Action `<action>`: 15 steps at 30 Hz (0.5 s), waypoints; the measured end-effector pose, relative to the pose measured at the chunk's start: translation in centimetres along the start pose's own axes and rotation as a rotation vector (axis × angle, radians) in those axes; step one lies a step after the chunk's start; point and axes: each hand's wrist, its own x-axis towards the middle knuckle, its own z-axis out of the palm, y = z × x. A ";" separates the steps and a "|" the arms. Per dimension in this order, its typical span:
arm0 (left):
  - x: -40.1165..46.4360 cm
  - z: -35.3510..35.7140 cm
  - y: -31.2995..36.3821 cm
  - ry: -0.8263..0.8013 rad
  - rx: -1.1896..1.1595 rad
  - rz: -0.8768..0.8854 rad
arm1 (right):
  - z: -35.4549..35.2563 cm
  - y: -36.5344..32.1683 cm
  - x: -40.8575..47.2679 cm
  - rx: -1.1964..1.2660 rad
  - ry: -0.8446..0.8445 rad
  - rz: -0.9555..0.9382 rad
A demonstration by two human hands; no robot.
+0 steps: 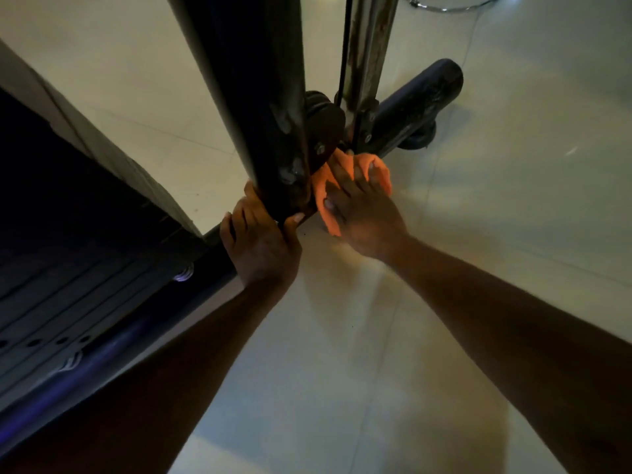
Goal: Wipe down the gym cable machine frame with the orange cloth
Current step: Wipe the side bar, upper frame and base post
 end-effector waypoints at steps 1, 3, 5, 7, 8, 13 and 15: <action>-0.1 -0.2 0.2 0.001 0.008 -0.016 | -0.4 0.9 0.2 -0.003 0.015 -0.012; -0.1 -0.5 0.3 -0.018 0.028 -0.026 | -0.4 -0.1 1.1 0.094 0.031 0.093; 0.1 -0.2 0.6 -0.033 0.048 -0.022 | -0.2 -3.1 2.0 0.231 0.014 0.245; 0.2 -0.3 0.6 -0.036 0.056 -0.025 | 0.1 -4.6 2.2 0.288 -0.013 0.288; 0.1 -0.3 0.5 -0.035 0.055 -0.024 | 0.3 -4.1 2.0 0.260 -0.013 0.250; 0.0 -0.2 -0.2 -0.074 0.040 0.004 | -0.4 2.7 2.0 -0.002 0.031 -0.123; 0.0 -0.5 -0.2 -0.087 0.018 0.000 | -0.1 1.4 1.9 0.070 0.026 -0.044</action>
